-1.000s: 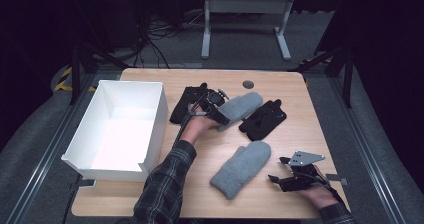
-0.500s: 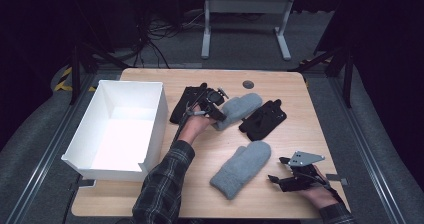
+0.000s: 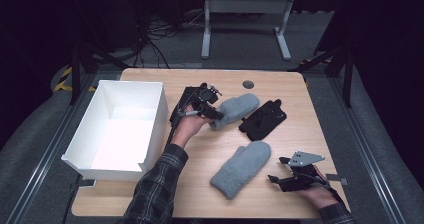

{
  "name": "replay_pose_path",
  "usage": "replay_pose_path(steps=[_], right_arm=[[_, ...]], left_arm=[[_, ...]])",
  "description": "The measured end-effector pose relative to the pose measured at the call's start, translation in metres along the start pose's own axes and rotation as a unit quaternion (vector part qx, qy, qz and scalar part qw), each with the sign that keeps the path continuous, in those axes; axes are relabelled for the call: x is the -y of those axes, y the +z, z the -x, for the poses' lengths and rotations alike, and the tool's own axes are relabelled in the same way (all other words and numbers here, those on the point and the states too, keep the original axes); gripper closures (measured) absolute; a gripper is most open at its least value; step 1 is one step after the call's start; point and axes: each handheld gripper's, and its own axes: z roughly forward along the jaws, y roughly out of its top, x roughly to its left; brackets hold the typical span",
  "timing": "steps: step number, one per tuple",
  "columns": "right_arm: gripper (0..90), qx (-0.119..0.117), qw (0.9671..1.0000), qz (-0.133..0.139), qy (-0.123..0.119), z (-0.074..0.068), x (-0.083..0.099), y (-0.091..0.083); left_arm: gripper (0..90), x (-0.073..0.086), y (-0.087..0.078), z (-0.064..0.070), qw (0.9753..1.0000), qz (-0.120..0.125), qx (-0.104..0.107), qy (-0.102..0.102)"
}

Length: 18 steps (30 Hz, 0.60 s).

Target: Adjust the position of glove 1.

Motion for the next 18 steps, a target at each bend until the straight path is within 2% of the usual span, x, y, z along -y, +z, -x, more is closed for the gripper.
replay_pose_path(steps=[6, 14, 18], right_arm=[[21.1, 0.001, 1.0, 0.0, 0.0, 0.0, 0.0, 0.0], [21.0, 0.001, 1.0, 0.0, 0.0, 0.0, 0.0, 0.0], [20.8, 0.001, 1.0, 0.0, 0.0, 0.0, 0.0, 0.0]], left_arm=[[70.9, 0.007, -0.019, 0.007, 0.9997, 0.022, 0.006, -0.005], [70.9, 0.02, -0.036, 0.024, 0.9995, 0.029, 0.006, -0.009], [70.8, 0.03, -0.046, 0.04, 0.9995, 0.031, 0.008, -0.002]])
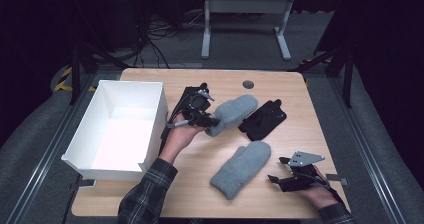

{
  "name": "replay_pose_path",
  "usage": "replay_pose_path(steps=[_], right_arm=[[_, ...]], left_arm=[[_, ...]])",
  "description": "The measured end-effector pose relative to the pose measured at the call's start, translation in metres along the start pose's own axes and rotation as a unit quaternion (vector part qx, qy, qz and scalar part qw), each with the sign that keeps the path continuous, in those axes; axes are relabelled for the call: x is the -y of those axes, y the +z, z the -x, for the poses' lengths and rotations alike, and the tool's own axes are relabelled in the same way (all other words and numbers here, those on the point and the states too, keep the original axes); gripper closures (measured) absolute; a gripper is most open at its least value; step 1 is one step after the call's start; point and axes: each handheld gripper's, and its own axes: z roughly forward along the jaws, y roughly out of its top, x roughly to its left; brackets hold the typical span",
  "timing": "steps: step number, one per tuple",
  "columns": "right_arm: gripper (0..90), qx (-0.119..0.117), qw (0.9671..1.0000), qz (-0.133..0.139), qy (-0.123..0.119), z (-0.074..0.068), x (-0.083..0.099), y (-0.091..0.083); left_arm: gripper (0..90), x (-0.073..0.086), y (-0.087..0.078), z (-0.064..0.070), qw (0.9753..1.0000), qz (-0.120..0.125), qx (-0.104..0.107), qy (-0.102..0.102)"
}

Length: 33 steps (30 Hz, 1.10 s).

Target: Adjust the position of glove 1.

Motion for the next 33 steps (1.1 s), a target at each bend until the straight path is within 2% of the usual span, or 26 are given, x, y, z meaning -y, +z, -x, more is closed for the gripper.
replay_pose_path(steps=[7, 13, 17, 20, 27, 33], right_arm=[[20.7, 0.001, 1.0, 0.0, 0.0, 0.0, 0.0, 0.0], [20.6, 0.001, 1.0, -0.001, 0.0, 0.0, 0.0, 0.0], [20.6, 0.001, 1.0, -0.001, 0.0, 0.0, 0.0, 0.0], [20.6, 0.001, 1.0, -0.001, 0.0, 0.0, 0.0, 0.0], [20.6, 0.001, 1.0, -0.001, 0.0, 0.0, 0.0, 0.0], [20.5, 0.001, 1.0, -0.001, 0.0, 0.0, 0.0, 0.0]], left_arm=[[70.8, 0.014, -0.013, 0.027, 0.9998, 0.008, 0.008, 0.013], [70.8, 0.026, -0.019, 0.048, 0.9996, 0.006, 0.018, 0.02], [70.8, 0.035, -0.022, 0.058, 0.9993, 0.006, 0.03, 0.022], [70.7, 0.044, -0.024, 0.071, 0.9989, 0.006, 0.039, 0.025], [70.6, 0.055, -0.025, 0.084, 0.9985, 0.008, 0.051, 0.019], [70.6, 0.063, -0.016, 0.096, 0.9981, 0.008, 0.06, 0.011]])
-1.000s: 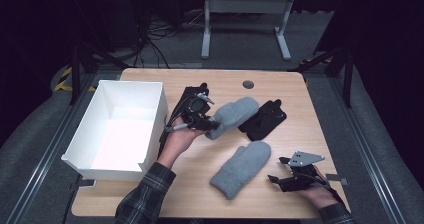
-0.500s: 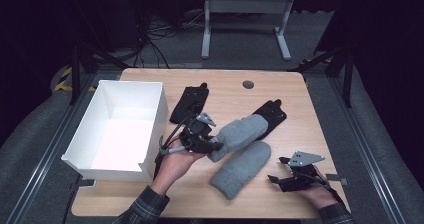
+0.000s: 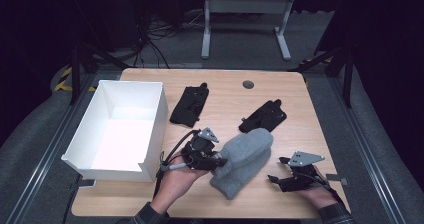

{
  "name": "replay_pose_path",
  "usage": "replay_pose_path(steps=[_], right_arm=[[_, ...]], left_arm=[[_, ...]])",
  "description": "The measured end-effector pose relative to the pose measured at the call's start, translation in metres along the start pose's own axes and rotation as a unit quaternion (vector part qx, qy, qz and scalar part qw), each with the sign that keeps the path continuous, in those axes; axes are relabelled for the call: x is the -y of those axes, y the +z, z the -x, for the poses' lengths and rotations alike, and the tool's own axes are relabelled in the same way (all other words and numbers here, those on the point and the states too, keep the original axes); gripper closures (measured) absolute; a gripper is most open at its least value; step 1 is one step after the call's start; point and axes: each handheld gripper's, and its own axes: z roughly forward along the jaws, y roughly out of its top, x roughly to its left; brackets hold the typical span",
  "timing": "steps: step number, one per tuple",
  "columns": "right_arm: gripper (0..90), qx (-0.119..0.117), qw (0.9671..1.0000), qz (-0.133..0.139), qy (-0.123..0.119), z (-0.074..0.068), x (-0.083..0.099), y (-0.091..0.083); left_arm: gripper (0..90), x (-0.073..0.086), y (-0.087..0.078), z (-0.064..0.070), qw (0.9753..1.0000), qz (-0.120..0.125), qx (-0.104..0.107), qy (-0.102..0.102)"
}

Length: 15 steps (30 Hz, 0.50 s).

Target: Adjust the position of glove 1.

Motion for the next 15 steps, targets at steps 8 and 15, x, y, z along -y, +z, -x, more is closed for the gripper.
replay_pose_path(steps=[8, 15], right_arm=[[20.5, 0.0, 1.0, 0.0, 0.0, 0.0, 0.0, 0.0], [20.5, 0.0, 1.0, 0.0, 0.0, 0.0, 0.0, 0.0]], left_arm=[[65.0, 0.01, 0.023, 0.004, 0.9998, -0.015, 0.014, -0.007], [38.1, 0.008, 0.019, -0.001, 0.9998, -0.002, 0.021, 0.001]])
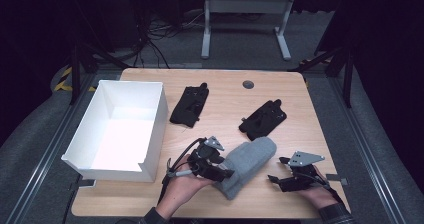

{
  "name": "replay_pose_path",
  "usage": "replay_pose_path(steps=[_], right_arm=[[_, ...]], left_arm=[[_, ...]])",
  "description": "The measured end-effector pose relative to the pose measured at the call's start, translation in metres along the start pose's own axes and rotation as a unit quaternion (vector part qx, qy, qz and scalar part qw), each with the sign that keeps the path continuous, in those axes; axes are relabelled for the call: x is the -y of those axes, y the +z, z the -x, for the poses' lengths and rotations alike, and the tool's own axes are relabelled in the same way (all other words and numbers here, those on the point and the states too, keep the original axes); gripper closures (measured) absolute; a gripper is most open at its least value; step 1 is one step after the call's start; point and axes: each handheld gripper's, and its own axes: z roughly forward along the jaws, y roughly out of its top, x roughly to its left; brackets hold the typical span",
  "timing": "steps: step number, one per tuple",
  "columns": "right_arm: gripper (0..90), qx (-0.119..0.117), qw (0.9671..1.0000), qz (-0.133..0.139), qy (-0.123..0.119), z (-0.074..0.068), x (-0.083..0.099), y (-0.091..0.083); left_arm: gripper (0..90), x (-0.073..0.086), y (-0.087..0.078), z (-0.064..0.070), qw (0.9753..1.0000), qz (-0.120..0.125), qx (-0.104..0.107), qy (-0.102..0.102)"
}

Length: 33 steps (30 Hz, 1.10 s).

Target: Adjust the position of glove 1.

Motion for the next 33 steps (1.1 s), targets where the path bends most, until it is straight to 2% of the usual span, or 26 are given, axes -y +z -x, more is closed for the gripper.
replay_pose_path(steps=[4, 9, 10, 11, 12, 13, 14, 16, 18, 21, 24, 26, 29, 33], right_arm=[[20.5, 0.0, 1.0, 0.0, 0.0, 0.0, 0.0, 0.0], [20.5, 0.0, 1.0, 0.0, 0.0, 0.0, 0.0, 0.0], [20.5, 0.0, 1.0, 0.0, 0.0, 0.0, 0.0, 0.0], [20.5, 0.0, 1.0, 0.0, 0.0, 0.0, 0.0, 0.0], [20.5, 0.0, 1.0, 0.0, 0.0, 0.0, 0.0, 0.0], [20.5, 0.0, 1.0, 0.0, 0.0, 0.0, 0.0, 0.0], [20.5, 0.0, 1.0, 0.0, 0.0, 0.0, 0.0, 0.0], [20.5, 0.0, 1.0, 0.0, 0.0, 0.0, 0.0, 0.0], [20.5, 0.0, 1.0, 0.0, 0.0, 0.0, 0.0, 0.0], [20.5, 0.0, 1.0, 0.0, 0.0, 0.0, 0.0, 0.0], [20.5, 0.0, 1.0, 0.0, 0.0, 0.0, 0.0, 0.0], [20.5, 0.0, 1.0, 0.0, 0.0, 0.0, 0.0, 0.0], [20.5, 0.0, 1.0, 0.0, 0.0, 0.0, 0.0, 0.0], [20.5, 0.0, 1.0, 0.0, 0.0, 0.0, 0.0, 0.0]], left_arm=[[36.0, -0.001, -0.01, -0.005, 0.9997, 0.022, -0.003, 0.011], [51.3, -0.001, -0.018, -0.015, 0.999, 0.028, -0.03, 0.015], [55.8, 0.001, -0.02, -0.018, 0.9984, 0.028, -0.046, 0.015], [64.7, 0.001, -0.02, -0.018, 0.9984, 0.028, -0.046, 0.015], [70.3, 0.003, -0.02, -0.023, 0.9975, 0.015, -0.068, 0.014], [76.8, 0.003, -0.02, -0.023, 0.9975, 0.015, -0.068, 0.014], [76.8, 0.006, -0.018, -0.027, 0.9969, 0.004, -0.077, 0.009], [88.3, 0.012, -0.013, -0.033, 0.9959, -0.016, -0.089, 0.003], [89.7, 0.017, -0.006, -0.037, 0.9948, -0.037, -0.095, -0.003], [89.8, 0.026, 0.006, -0.04, 0.994, -0.066, -0.088, -0.007], [89.8, 0.031, 0.01, -0.037, 0.9947, -0.072, -0.073, -0.007], [89.9, 0.033, 0.011, -0.034, 0.9952, -0.072, -0.066, -0.006], [89.9, 0.033, 0.009, -0.032, 0.9973, -0.059, -0.038, -0.019], [89.9, 0.029, 0.005, -0.028, 0.9987, -0.046, -0.012, -0.019]])
